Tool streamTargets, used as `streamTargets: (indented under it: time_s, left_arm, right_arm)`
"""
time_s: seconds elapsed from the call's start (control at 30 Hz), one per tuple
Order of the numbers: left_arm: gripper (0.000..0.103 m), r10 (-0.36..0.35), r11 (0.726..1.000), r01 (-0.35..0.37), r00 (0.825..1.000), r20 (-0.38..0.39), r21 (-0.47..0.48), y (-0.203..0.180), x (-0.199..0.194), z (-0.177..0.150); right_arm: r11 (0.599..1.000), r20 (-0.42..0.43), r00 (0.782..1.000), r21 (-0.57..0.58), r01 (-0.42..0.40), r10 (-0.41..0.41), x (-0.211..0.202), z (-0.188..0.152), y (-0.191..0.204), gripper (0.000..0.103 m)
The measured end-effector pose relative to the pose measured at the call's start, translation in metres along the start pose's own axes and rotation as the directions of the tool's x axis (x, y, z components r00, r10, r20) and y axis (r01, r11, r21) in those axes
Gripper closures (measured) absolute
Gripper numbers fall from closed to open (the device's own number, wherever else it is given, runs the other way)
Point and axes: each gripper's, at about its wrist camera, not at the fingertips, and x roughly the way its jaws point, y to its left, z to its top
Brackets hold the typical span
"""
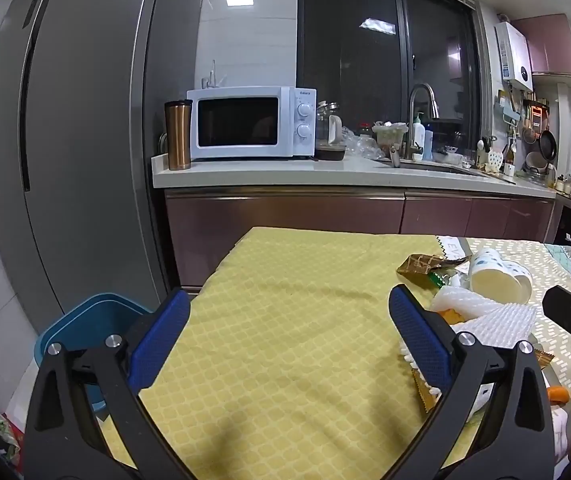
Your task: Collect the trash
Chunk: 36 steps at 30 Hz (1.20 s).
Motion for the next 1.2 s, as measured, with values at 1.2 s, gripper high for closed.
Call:
streamTargets:
  time_s: [1.2]
  left_arm:
    - [0.005, -0.005, 1.0, 0.005, 1.0, 0.03, -0.01, 0.002, -0.014, -0.001]
  right_arm:
    - [1.0, 0.004, 1.0, 0.026, -0.015, 0.015, 0.0, -0.005, -0.004, 0.007]
